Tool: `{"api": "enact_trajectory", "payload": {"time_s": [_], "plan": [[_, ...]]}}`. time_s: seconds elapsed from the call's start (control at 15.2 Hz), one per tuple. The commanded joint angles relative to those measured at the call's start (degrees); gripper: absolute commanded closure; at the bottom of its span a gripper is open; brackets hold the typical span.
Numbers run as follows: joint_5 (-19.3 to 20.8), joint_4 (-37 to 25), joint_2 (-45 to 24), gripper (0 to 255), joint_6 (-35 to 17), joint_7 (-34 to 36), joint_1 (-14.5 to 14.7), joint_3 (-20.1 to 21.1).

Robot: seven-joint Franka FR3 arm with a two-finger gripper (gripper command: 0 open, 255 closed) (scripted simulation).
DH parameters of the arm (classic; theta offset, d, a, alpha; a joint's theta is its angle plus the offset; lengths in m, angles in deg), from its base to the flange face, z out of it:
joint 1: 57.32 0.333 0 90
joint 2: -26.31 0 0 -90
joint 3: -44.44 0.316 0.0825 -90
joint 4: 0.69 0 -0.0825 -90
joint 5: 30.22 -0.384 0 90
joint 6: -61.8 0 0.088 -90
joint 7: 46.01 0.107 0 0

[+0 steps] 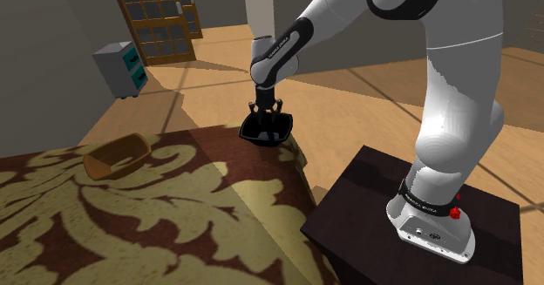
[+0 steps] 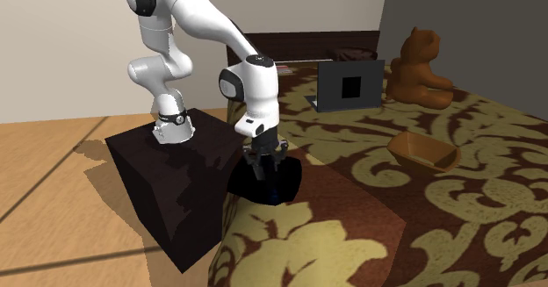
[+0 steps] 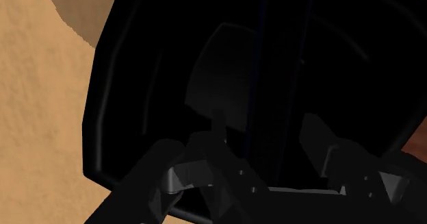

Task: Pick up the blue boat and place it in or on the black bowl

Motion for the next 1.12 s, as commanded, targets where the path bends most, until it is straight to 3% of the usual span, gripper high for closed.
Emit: {"api": "enact_trajectory", "payload": {"time_s": [0.0, 0.26, 0.53, 1.06], "plan": [[0.00, 0.04, -0.08, 0, -0.05, 0.00, 0.00, 0.00], [0.00, 0.01, -0.11, 0, -0.06, -0.01, -0.01, -0.01], [-1.00, -1.56, 4.43, 0, 6.00, -0.68, -0.51, 0.40], [-1.01, -1.56, 4.43, 0, 6.00, -0.68, -0.50, 0.39]]}}
